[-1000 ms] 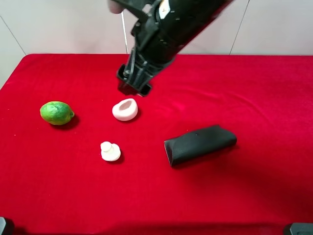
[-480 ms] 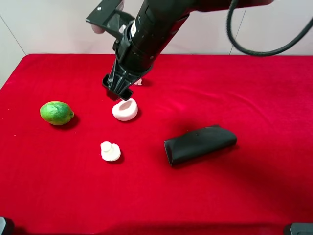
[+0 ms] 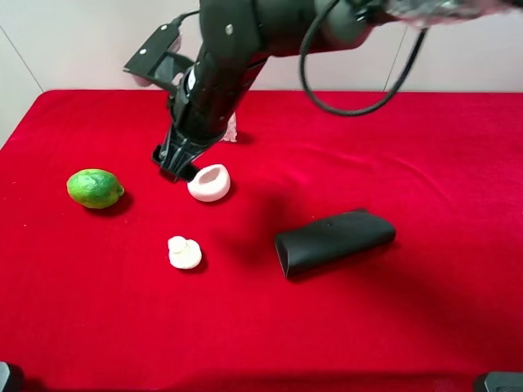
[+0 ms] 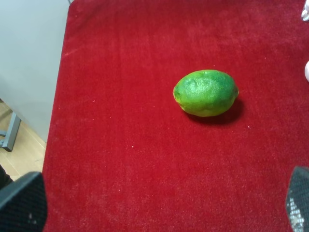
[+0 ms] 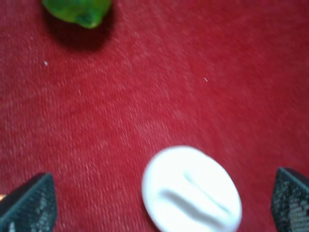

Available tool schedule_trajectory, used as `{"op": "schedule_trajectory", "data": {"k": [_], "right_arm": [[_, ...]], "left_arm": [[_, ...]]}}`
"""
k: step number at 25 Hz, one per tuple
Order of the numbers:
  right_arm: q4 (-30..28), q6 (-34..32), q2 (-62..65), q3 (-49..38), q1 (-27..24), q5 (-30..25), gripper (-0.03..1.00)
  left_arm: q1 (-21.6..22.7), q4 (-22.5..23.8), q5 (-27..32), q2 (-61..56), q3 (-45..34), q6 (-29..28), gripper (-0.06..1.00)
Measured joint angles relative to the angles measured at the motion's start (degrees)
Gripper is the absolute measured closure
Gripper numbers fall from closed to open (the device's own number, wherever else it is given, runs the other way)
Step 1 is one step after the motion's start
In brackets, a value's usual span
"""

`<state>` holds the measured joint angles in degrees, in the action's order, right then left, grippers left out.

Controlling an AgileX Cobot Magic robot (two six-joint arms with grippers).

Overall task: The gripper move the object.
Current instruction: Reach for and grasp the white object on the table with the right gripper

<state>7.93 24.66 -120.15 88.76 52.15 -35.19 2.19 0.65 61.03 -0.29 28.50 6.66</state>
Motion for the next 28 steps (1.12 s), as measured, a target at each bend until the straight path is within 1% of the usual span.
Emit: {"op": "schedule_trajectory", "data": {"k": [8, 17, 23, 28], "right_arm": [[0.43, 0.21, -5.75, 3.97, 0.62, 0.38, 0.27], [0.31, 0.21, -8.63, 4.26, 0.56, 0.55, 0.27], [-1.61, 0.21, -10.63, 4.32, -0.37, 0.86, 0.27], [-1.96, 0.21, -12.35, 4.32, -0.73, 0.98, 0.27]], "left_arm": [[0.0, 0.0, 0.0, 0.0, 0.0, 0.0, -0.03], [0.0, 0.0, 0.0, 0.0, 0.0, 0.0, -0.03], [0.0, 0.0, 0.0, 0.0, 0.0, 0.0, -0.03], [0.0, 0.0, 0.0, 0.0, 0.0, 0.0, -0.03]]}}
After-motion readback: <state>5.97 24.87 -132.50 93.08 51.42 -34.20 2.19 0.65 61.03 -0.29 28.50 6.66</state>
